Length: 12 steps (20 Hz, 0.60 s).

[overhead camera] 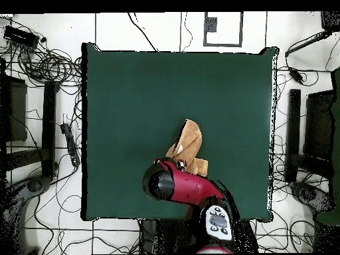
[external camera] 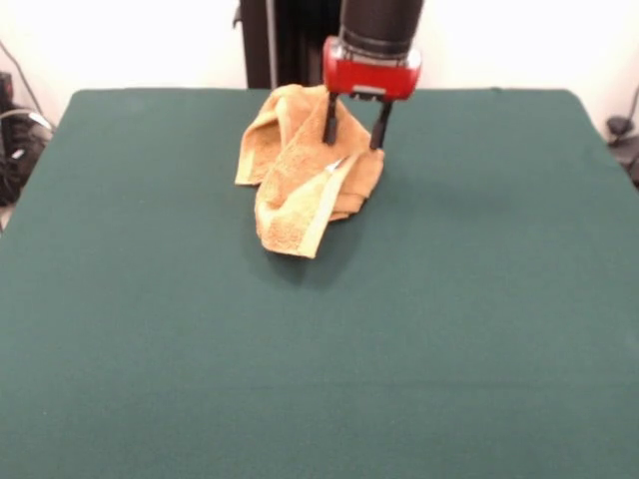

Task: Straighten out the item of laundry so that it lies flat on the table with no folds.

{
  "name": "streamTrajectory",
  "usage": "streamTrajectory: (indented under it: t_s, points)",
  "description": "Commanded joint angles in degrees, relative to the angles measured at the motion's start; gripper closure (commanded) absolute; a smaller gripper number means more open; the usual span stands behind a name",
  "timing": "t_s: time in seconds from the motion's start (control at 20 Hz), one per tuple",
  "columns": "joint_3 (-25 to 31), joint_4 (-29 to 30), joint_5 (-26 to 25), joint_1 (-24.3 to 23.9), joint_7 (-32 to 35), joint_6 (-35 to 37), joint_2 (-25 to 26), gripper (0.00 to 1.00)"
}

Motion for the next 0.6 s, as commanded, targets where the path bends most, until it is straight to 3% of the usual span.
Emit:
streamTrajectory:
  t_s: [0.05, 0.35, 0.6]
  points:
    - [1.87, -0.34, 5.56, 2.00, 17.57, -6.17, 8.98, 0.00]
    - [8.12, 0.76, 7.75, -1.25, 19.13, -12.59, 13.35, 0.00]
    - [8.96, 0.69, 7.04, -2.14, 15.35, -8.37, 8.74, 0.00]
